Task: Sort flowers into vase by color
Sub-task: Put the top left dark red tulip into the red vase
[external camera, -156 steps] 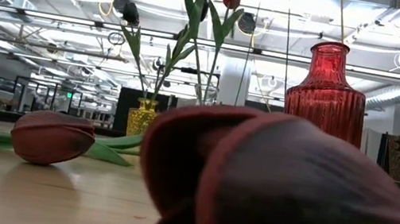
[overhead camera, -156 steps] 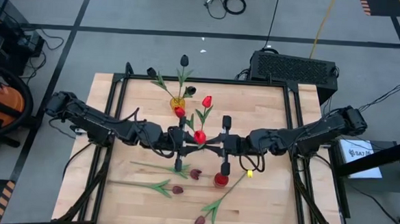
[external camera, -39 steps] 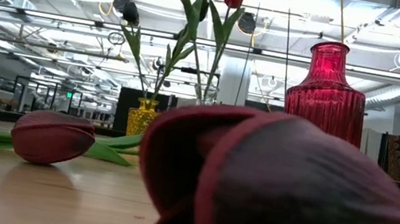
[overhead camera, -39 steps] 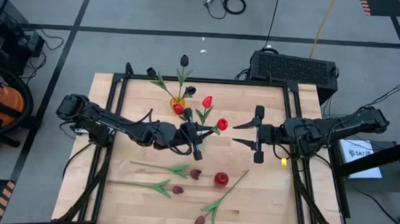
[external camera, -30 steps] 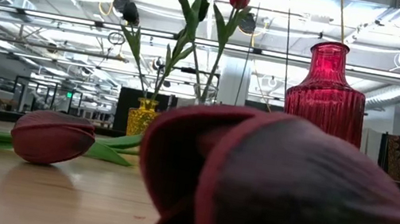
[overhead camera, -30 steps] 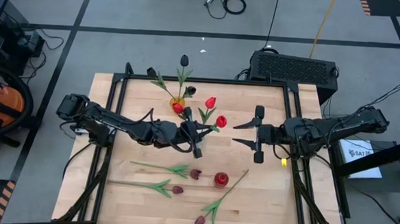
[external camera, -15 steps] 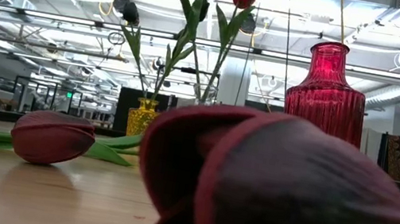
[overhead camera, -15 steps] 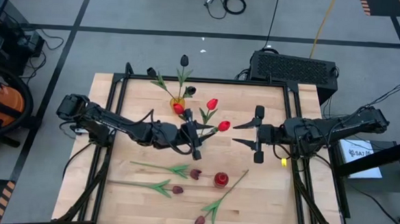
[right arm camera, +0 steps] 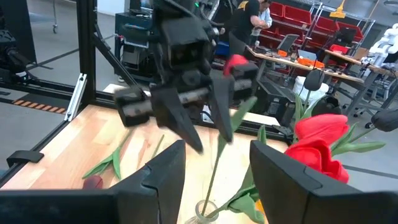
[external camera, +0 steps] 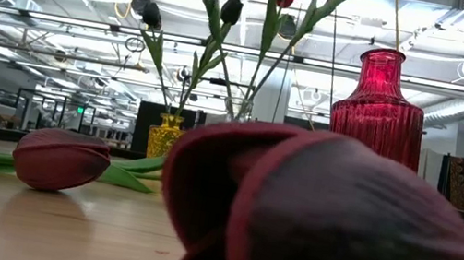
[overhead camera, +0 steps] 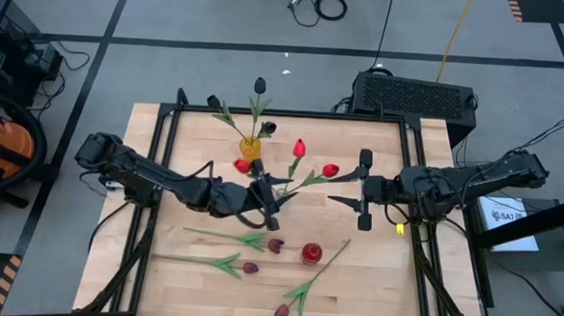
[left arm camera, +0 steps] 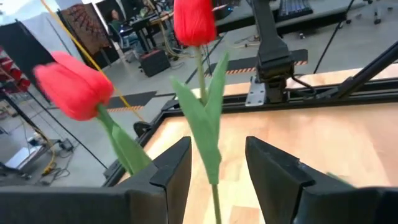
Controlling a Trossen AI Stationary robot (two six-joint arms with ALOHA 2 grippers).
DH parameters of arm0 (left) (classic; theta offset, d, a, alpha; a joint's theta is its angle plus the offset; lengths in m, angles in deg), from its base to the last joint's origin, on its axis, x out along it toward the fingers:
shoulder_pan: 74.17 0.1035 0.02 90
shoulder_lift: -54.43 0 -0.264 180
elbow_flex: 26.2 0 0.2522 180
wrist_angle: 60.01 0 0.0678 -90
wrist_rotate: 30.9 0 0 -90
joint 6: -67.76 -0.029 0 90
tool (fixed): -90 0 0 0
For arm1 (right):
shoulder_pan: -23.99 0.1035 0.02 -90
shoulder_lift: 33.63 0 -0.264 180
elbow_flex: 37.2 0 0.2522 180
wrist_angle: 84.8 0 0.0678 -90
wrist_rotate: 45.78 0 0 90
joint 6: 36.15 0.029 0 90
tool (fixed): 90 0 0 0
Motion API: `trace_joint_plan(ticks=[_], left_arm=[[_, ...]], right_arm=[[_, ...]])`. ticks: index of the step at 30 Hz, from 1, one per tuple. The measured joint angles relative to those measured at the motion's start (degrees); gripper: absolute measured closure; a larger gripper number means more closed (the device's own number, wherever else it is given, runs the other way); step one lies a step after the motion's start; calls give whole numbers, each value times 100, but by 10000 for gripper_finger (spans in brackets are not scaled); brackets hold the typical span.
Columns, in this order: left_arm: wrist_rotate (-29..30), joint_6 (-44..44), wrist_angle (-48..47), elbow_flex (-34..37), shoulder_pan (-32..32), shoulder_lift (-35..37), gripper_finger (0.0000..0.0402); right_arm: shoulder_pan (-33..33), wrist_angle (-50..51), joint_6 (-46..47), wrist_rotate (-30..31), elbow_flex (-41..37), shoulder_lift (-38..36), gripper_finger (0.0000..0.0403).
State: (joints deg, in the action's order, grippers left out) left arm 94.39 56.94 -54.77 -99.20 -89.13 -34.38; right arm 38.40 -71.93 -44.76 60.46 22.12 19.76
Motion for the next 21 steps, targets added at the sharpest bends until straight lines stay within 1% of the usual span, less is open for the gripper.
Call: trace_joint_plan(ticks=[8, 12, 15, 16, 18, 21], left_arm=[[100, 5, -354, -11, -629, 551, 242], [96, 45, -297, -11, -867, 654, 242], [88, -18, -142, -11, -886, 654, 242], [15, -78, -7, -11, -853, 651, 242], [-336, -141, 308, -11, -752, 641, 242], [-1266, -155, 755, -11, -621, 627, 242]], right_arm=[[153, -14, 49, 21, 0, -205, 232], [270, -22, 49, 21, 0, -347, 232], [297, -22, 49, 19, 0, -353, 232], [297, -23, 49, 19, 0, -339, 232], [295, -70, 49, 19, 0, -293, 232], [295, -87, 47, 19, 0, -232, 232]])
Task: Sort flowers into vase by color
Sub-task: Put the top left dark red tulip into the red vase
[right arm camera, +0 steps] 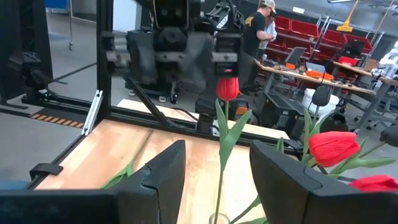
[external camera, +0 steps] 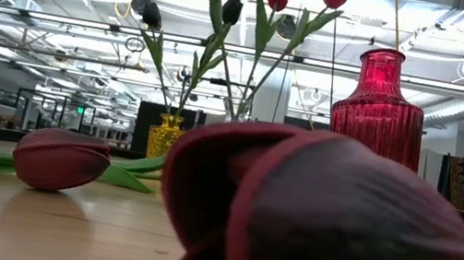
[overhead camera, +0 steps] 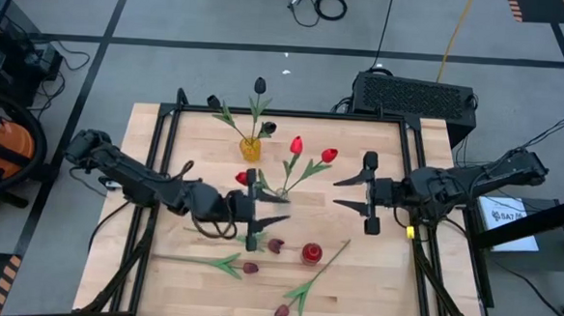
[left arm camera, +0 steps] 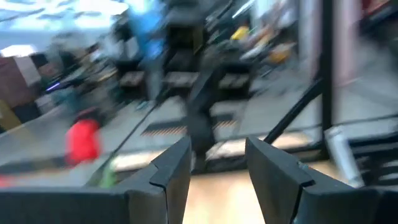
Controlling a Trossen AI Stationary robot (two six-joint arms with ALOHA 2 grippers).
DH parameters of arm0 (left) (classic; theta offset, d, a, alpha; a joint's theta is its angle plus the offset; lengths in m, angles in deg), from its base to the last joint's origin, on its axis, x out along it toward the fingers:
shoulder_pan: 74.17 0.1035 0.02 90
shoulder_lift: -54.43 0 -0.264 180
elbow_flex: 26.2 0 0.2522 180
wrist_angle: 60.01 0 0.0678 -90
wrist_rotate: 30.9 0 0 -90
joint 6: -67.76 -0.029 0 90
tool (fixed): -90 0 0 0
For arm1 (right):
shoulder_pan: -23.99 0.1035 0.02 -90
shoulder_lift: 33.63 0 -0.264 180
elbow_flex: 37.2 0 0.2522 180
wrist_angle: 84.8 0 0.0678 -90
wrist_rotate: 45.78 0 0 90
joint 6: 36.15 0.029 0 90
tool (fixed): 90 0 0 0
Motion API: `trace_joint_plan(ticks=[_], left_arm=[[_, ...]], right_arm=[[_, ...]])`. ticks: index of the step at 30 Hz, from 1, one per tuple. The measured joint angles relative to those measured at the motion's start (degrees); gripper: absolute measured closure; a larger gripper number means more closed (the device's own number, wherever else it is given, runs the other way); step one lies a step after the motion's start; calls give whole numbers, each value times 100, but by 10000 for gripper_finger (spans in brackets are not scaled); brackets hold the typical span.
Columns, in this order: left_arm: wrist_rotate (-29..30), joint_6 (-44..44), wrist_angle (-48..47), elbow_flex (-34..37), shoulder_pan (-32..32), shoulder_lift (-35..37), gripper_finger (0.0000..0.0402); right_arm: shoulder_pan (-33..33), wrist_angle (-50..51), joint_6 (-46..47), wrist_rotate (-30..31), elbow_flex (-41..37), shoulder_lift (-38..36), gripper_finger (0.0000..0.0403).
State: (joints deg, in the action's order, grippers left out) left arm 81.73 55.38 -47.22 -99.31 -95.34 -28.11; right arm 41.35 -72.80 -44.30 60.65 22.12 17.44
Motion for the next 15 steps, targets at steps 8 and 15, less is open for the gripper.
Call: trace_joint_plan(ticks=[8, 15], left_arm=[[-819, -997, 251, -4, -113, 148, 242], [-755, -1460, 238, -4, -566, 448, 242]], right_arm=[[0, 15, -61, 0, 0, 9, 232], [0, 26, -61, -2, 0, 9, 232]])
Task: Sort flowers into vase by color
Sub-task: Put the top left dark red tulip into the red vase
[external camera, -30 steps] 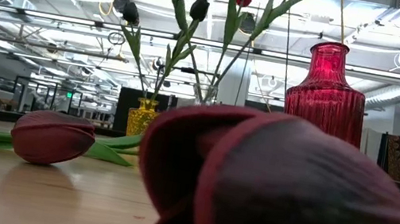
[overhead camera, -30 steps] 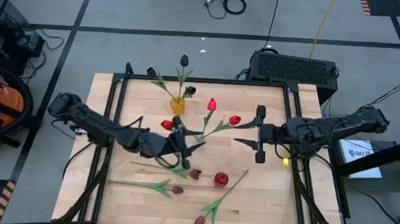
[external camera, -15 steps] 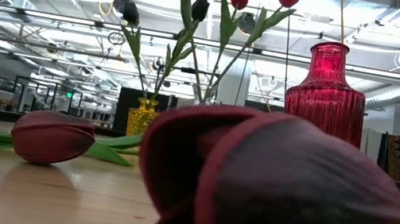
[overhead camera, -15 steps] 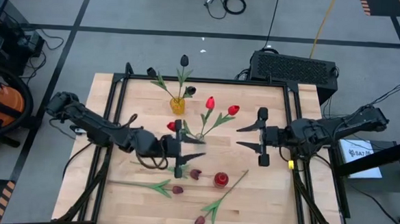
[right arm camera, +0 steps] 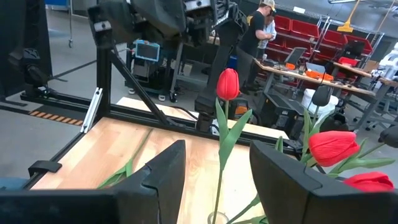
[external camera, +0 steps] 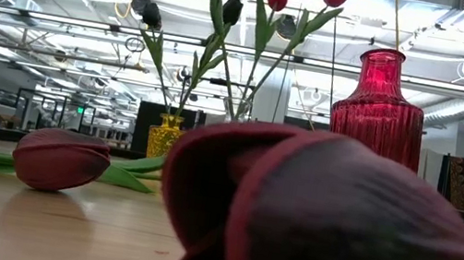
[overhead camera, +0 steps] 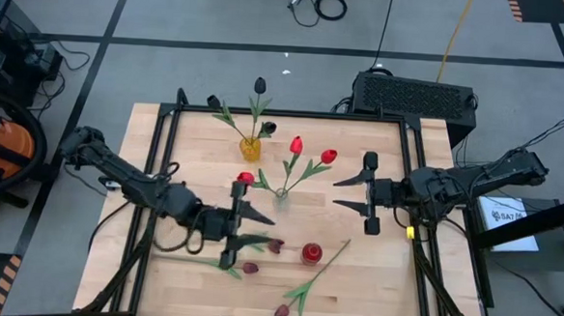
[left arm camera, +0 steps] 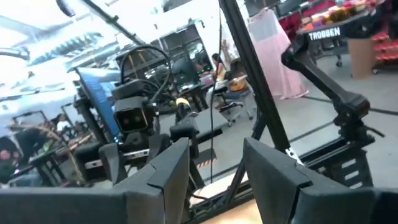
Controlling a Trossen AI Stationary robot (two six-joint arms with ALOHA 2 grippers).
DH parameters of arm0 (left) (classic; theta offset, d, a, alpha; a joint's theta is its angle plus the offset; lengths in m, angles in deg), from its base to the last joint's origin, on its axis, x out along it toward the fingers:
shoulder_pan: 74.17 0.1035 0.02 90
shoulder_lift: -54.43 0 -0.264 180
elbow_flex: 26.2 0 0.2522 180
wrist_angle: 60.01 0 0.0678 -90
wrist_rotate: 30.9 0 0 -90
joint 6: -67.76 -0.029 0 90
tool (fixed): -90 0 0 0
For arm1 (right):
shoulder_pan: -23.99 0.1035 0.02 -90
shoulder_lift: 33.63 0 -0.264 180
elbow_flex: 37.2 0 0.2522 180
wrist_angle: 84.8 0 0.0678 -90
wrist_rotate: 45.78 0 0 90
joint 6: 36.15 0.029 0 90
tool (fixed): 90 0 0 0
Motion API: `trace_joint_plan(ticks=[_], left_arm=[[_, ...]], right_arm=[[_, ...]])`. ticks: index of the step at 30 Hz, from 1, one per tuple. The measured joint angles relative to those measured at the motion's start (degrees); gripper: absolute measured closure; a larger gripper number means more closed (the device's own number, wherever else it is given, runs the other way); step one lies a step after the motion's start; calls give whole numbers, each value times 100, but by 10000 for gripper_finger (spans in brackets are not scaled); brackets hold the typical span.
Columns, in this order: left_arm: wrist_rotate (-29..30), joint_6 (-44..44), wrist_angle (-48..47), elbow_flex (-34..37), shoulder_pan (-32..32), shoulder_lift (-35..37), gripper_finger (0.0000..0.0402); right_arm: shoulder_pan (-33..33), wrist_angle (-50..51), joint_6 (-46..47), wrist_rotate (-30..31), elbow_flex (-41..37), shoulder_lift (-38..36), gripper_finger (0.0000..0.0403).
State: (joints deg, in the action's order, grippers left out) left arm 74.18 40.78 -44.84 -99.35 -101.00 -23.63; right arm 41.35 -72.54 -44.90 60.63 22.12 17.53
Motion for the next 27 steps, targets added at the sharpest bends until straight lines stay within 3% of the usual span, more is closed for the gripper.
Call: trace_joint_plan(ticks=[5, 11, 17, 21, 27], left_arm=[[778, 729, -1124, -7, -738, 218, 242], [1129, 2438, -2985, -7, -1524, -55, 242], [2566, 4422, -5578, -2, -1752, -516, 242], [2424, 5327, -6434, 74, -1437, -855, 242], [1073, 5496, -6284, 673, -704, -1163, 242]], right_arm=[[0, 41, 39, 0, 0, 0, 232], [0, 103, 60, -2, 0, 0, 232], [0, 100, 105, -5, 0, 0, 232], [0, 106, 122, -9, 0, 0, 232], [0, 118, 79, -16, 0, 0, 232]])
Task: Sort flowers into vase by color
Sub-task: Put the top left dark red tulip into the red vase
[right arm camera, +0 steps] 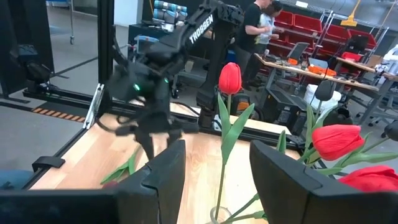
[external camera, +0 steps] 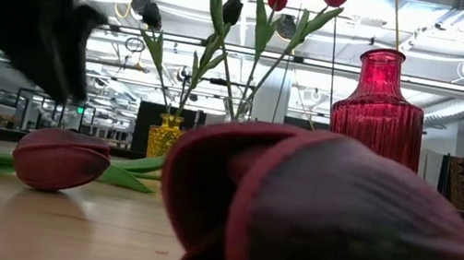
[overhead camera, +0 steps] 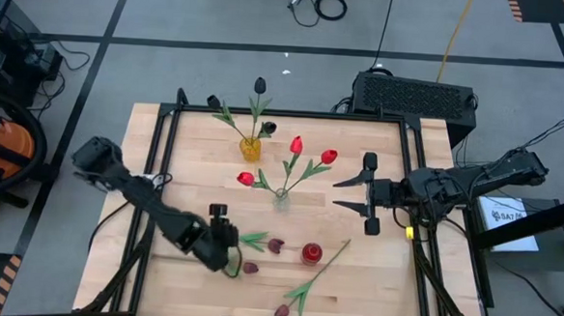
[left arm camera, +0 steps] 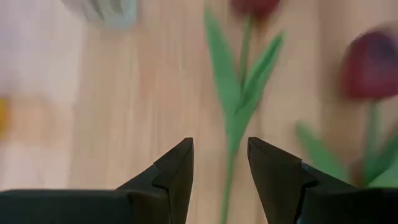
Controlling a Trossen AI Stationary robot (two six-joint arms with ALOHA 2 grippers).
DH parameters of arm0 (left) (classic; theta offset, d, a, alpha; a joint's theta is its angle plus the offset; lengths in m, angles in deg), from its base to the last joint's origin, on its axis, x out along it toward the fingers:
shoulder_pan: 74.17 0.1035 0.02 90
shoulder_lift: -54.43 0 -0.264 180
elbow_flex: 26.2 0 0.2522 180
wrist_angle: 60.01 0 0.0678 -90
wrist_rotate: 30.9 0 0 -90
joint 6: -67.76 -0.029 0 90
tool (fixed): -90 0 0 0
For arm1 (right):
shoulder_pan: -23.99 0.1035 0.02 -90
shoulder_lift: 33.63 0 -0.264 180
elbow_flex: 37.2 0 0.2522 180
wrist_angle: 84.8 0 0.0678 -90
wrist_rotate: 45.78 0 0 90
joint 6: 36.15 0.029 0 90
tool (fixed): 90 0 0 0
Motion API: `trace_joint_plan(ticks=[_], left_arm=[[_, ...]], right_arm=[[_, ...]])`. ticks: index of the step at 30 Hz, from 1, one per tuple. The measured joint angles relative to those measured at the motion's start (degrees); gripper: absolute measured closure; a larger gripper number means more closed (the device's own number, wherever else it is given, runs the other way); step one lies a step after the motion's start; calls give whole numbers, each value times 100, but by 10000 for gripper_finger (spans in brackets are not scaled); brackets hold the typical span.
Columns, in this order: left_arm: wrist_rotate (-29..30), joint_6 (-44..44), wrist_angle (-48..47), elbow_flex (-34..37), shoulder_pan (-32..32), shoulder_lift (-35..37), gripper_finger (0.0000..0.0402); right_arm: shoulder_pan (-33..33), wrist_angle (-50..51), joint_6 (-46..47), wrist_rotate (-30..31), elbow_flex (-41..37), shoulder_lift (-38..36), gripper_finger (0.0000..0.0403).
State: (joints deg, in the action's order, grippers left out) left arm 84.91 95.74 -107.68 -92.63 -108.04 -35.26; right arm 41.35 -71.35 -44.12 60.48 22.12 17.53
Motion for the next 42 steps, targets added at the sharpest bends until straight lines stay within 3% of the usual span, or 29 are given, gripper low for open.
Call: trace_joint_plan(ticks=[10, 16, 21, 29, 42], left_arm=[[-1087, -181, 946, 757, 439, -26, 242], [-1216, -171, 1164, 1067, 587, -23, 245], [-1429, -196, 1331, 1224, 714, -12, 283], [-1834, -437, 1517, 1231, 885, -14, 388], [-1637, -636, 1466, 1203, 819, 28, 398]], right_arm=[[7, 98, 25, -9, 0, 0, 232], [86, 85, 39, -9, 0, 0, 232], [190, -64, -8, -8, 0, 0, 232], [240, -195, -106, -9, 0, 0, 232], [243, -199, -122, -9, 0, 0, 232]])
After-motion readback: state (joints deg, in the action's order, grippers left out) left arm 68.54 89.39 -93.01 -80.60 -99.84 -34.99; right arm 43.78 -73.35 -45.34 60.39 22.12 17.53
